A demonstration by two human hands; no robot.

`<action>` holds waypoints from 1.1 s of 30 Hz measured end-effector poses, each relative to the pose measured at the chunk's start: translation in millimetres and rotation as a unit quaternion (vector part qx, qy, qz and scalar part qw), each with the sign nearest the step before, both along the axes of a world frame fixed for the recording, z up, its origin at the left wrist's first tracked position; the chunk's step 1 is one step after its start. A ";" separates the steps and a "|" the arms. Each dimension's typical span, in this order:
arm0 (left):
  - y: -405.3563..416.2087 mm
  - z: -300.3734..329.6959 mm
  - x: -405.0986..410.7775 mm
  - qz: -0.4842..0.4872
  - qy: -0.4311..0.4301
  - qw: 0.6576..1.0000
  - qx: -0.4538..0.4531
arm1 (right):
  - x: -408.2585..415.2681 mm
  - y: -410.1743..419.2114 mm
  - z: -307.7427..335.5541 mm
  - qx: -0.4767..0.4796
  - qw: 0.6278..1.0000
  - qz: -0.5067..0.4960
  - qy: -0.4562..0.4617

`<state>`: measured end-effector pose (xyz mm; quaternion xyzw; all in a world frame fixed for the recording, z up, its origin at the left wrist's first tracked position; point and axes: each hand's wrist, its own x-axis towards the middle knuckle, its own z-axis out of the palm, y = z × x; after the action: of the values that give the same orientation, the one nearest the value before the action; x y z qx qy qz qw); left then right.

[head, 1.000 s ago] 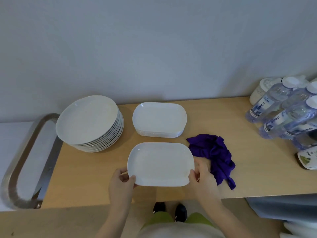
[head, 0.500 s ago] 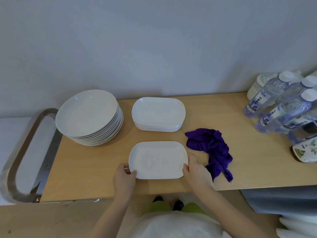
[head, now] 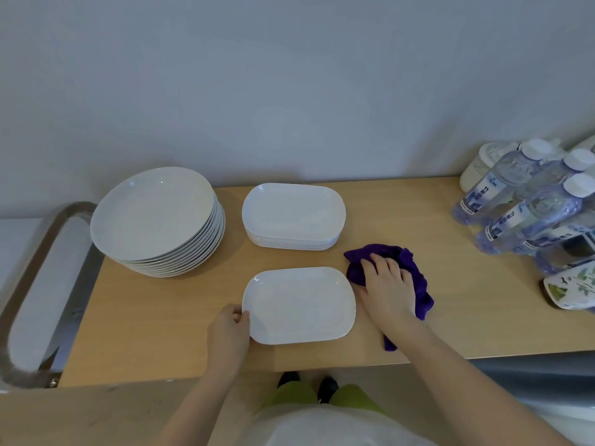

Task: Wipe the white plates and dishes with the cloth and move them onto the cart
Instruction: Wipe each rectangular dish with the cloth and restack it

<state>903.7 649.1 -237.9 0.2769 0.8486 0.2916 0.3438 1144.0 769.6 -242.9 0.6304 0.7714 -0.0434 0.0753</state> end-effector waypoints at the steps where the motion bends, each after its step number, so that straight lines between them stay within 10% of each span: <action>1: 2.0 -0.3 -0.5 -0.009 0.006 1.000 -0.004 | 3.7 3.2 -2.1 0.004 1.000 0.012 -0.016; 5: 8.7 -1.8 1.1 -0.025 0.012 1.000 -0.008 | 11.4 15.0 3.5 0.045 0.999 0.006 -0.005; 12: 11.4 -2.4 1.7 -0.015 -0.007 1.000 0.011 | 6.6 -2.1 45.9 0.204 0.918 -0.122 0.316; 16: 12.7 1.0 0.7 -0.032 -0.021 0.998 0.041 | -27.0 -24.0 53.9 0.109 0.885 -0.074 0.447; 33: 18.4 -1.1 -15.8 -0.055 -0.013 0.998 0.041 | -113.4 -71.0 4.4 -0.003 0.932 0.243 0.268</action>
<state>887.9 667.5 -239.0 0.3326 0.8150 0.3105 0.3589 1030.5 698.6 -238.5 0.3887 0.8923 -0.1931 -0.1244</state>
